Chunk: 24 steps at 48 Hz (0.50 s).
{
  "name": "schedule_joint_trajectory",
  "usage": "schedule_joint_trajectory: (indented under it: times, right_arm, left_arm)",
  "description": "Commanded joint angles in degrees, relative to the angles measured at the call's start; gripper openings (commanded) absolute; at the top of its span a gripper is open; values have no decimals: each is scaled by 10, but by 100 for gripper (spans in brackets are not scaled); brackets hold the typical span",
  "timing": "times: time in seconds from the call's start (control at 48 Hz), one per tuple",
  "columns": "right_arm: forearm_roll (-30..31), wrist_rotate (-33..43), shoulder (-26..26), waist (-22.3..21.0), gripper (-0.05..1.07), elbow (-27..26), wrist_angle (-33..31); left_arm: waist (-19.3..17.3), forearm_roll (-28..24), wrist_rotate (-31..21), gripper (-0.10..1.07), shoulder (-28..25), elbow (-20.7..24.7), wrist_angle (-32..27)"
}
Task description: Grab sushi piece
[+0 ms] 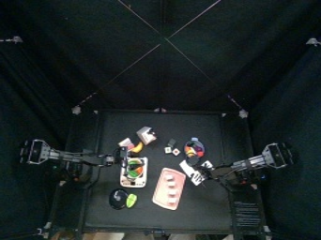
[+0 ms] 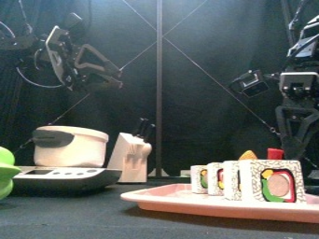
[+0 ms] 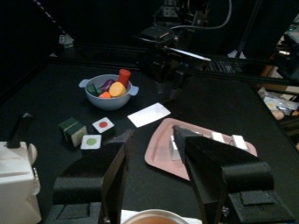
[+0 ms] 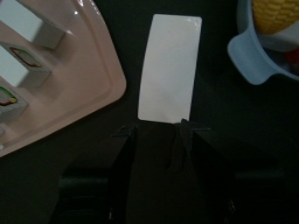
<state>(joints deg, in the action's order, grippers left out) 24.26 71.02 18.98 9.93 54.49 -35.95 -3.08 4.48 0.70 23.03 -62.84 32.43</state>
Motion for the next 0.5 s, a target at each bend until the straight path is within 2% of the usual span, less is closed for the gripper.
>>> schedule_joint_trajectory:
  times: [0.0, 0.208, 0.375, 0.479]
  right_arm:
    - [17, -1, 5, 2, 80, -32, 4]
    - [99, -2, -31, 6, 80, -94, 20]
    - [183, -1, -94, 20, 80, -132, 24]
    - [212, -1, -132, 30, 80, -150, 25]
  left_arm:
    - [-1, 1, 0, 81, 3, 7, 5]
    - [-2, -1, 1, 81, 3, 4, 5]
    - [-4, 1, 1, 81, 6, -5, 5]
    - [-4, 2, 0, 81, 16, -11, 5]
